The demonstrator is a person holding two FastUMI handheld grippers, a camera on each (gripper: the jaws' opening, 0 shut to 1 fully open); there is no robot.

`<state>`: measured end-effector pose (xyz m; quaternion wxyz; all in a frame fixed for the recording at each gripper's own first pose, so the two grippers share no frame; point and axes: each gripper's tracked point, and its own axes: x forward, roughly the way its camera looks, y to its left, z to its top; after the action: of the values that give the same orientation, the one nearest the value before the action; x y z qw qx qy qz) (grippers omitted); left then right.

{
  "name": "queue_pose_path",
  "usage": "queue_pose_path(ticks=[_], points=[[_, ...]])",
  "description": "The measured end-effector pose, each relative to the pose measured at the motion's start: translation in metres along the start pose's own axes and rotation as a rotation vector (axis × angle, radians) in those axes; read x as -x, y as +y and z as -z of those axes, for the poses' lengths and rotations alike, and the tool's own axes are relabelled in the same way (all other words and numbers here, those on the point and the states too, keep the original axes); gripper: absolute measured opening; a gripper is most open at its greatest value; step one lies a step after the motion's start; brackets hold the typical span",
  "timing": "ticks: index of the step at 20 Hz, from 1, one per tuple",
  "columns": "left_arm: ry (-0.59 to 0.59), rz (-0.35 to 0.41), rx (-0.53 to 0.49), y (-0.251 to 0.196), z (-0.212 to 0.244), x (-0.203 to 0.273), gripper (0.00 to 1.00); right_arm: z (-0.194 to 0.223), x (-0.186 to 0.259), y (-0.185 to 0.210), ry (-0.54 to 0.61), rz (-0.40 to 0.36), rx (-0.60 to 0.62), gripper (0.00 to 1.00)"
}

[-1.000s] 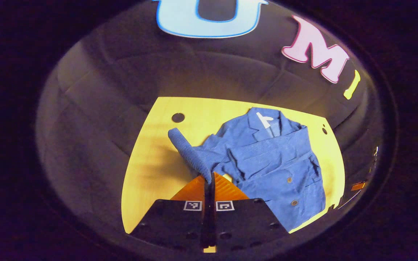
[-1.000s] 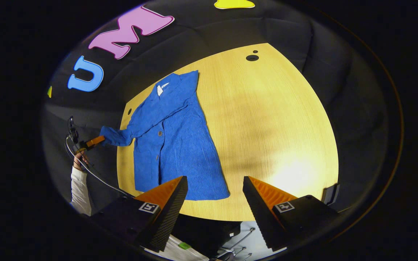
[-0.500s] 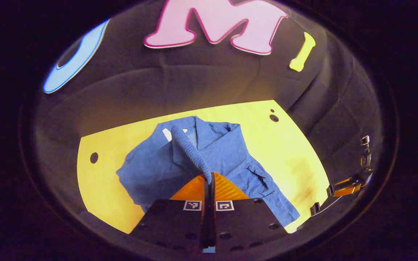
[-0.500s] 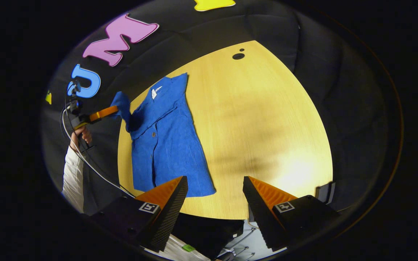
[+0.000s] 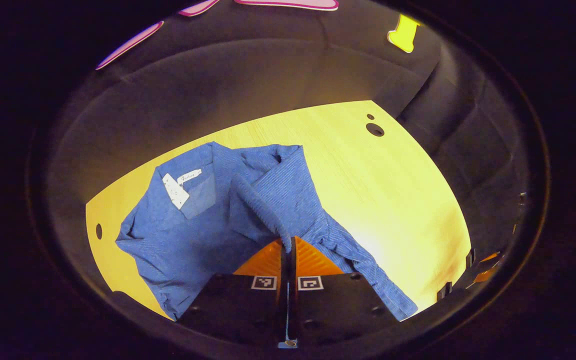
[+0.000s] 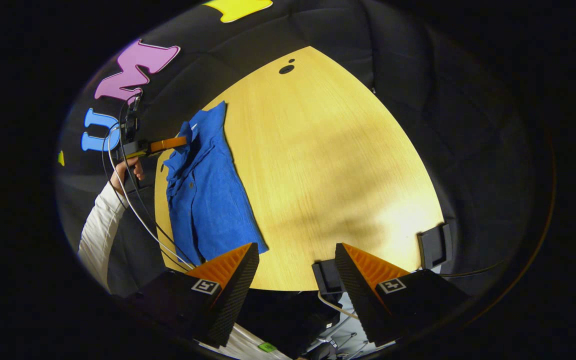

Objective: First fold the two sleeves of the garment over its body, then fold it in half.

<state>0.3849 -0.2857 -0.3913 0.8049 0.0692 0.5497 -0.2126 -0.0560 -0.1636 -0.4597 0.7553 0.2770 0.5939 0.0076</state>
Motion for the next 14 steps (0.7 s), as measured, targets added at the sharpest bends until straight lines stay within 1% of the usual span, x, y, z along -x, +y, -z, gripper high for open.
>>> queue_pose_path(ticks=[1,3,4,6,7,8,10,12,14], points=[[0.016,0.028,0.004,-0.008,-0.001,-0.003,0.00,0.000,0.001,-0.003,-0.001,0.001,-0.005,0.98],[0.033,0.093,0.017,-0.024,0.001,-0.013,0.06,-0.003,-0.002,-0.005,-0.005,-0.003,-0.017,0.98],[0.017,0.111,0.027,-0.030,-0.004,-0.013,0.30,-0.004,-0.004,-0.005,-0.006,-0.008,-0.025,0.98],[-0.030,0.144,0.050,-0.040,-0.010,-0.007,0.57,-0.005,-0.009,0.000,0.001,-0.021,-0.025,0.98],[-0.036,0.142,0.058,-0.040,-0.009,-0.003,0.60,-0.004,-0.011,0.002,0.005,-0.023,-0.017,0.98],[-0.032,0.128,0.057,-0.038,-0.004,0.003,0.74,-0.003,-0.013,0.003,0.010,-0.023,-0.008,0.98],[-0.057,0.091,0.047,-0.029,0.007,0.018,0.87,-0.003,-0.020,0.013,0.019,-0.028,0.011,0.99],[-0.059,0.057,0.066,-0.019,0.030,0.040,0.86,-0.005,-0.027,0.029,0.027,-0.048,0.032,0.98],[-0.049,0.072,0.090,-0.014,0.063,0.067,0.86,-0.004,-0.033,0.040,0.037,-0.047,0.056,0.99]])
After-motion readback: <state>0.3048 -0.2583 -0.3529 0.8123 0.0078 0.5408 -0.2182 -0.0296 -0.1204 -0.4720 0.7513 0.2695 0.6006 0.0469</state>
